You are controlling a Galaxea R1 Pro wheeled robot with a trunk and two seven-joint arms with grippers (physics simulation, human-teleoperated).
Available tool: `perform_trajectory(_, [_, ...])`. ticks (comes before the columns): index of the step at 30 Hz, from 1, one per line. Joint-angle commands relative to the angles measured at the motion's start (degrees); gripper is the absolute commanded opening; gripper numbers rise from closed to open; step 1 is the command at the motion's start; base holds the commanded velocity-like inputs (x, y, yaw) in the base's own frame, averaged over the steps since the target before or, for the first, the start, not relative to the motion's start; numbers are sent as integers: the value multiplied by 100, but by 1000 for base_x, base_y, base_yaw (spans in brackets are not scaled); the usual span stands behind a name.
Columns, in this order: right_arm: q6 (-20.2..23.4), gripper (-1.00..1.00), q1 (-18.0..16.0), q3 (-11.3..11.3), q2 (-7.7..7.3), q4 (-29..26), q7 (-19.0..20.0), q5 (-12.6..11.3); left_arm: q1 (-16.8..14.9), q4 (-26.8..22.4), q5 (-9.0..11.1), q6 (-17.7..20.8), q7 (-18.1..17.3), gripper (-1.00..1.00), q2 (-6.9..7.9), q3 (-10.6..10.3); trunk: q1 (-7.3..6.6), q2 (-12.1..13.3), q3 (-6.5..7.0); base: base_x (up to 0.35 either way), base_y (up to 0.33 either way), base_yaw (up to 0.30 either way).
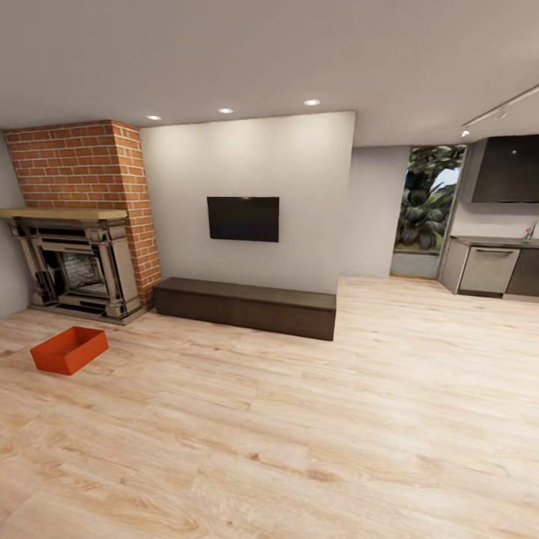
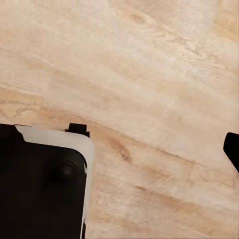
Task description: Move the two storage containers from the living room to the garage. In the garage, place one container on the floor and stack the other container on top of it (either order is fine).
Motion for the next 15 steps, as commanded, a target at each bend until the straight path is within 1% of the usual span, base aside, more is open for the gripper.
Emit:
perform_trajectory(1, [-31, 100, -6, 36, 2, 17, -15, -7, -1, 0, 17, 4, 7, 100, -1, 30, 5, -3, -2, 323, 0, 0])
perform_trajectory(15, [-30, 100, -6, 35, 0, 13, -15, -6, -1, 0, 19, -10, 7, 100, 3, 30, 5, -3, -2, 323, 0, 0])
